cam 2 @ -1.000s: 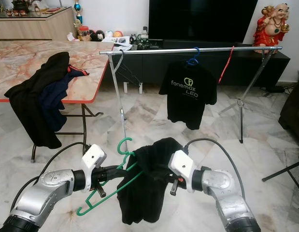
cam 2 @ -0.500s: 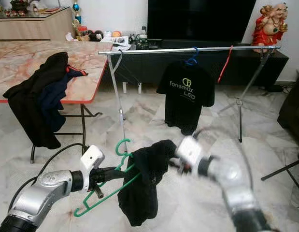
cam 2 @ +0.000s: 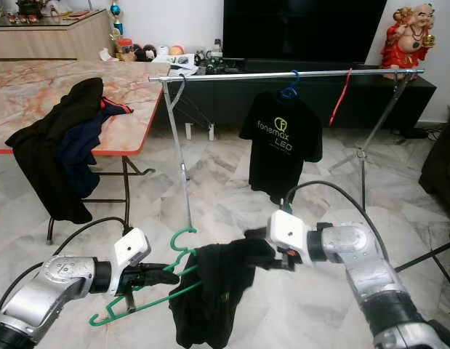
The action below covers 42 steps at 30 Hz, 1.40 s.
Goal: Hang hanger
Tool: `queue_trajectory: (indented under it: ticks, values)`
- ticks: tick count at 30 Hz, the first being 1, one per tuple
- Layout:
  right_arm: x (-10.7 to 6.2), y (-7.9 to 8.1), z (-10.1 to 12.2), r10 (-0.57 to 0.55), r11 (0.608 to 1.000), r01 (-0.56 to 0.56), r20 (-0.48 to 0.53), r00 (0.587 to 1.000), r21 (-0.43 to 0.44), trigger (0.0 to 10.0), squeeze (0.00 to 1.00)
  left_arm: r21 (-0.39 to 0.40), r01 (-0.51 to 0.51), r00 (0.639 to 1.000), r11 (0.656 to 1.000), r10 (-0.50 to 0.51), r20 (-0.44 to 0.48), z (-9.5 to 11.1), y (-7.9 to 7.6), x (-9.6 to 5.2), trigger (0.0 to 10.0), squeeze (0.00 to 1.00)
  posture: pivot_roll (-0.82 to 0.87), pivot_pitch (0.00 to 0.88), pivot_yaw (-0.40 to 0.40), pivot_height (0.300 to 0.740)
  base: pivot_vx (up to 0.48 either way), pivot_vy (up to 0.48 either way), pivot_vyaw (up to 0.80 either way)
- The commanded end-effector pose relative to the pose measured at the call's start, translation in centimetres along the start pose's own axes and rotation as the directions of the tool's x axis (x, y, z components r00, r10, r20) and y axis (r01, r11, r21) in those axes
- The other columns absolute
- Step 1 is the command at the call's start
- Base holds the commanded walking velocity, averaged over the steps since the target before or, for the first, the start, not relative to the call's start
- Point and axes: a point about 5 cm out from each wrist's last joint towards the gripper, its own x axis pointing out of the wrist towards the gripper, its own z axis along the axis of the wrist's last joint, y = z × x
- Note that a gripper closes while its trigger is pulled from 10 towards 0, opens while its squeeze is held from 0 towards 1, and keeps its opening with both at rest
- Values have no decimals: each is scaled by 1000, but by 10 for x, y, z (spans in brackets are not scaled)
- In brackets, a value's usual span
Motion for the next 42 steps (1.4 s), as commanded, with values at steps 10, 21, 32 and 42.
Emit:
queue_trajectory:
  ticks: [10,21,32,42]
  values:
    - [1,-7,17,149,989,-150,99,984,1,10000,0,79,97,995,992,-96,-12,9,-9,-5,10000,0,135,1,-21,740,0,0,0]
    - [25,1,7,234,972,-234,32,972,5,10000,0,130,193,981,972,-190,-35,20,-16,-4,10000,0,145,0,-21,740,0,0,0]
    - [37,7,7,279,960,-280,60,958,21,10000,0,176,254,967,951,-250,-47,31,-25,0,10000,0,156,0,-29,740,0,0,0]
    - [50,20,-2,375,925,-377,37,926,56,10000,0,207,289,957,935,-283,-60,40,-25,5,10000,0,167,0,-40,740,0,0,0]
